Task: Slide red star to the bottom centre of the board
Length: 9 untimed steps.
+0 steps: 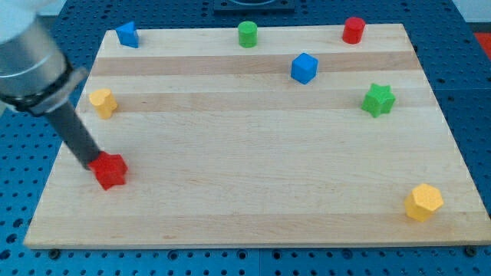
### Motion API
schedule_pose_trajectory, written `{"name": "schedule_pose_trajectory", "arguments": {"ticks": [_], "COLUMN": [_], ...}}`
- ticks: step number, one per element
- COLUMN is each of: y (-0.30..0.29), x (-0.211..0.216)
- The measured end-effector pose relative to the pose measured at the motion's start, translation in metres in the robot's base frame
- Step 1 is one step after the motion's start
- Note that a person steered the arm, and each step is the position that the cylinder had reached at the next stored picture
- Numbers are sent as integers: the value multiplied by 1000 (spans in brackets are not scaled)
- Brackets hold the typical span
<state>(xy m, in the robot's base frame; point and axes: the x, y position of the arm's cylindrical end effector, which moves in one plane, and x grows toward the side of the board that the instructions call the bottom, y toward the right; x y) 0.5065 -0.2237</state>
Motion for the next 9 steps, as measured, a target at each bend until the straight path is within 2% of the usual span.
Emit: {"name": "schedule_pose_trajectory", "arguments": {"ticks": [1, 3, 4, 6, 8, 9], "y": [37, 2, 24, 102, 95, 133], "x": [10, 43, 55, 49, 8, 12]}}
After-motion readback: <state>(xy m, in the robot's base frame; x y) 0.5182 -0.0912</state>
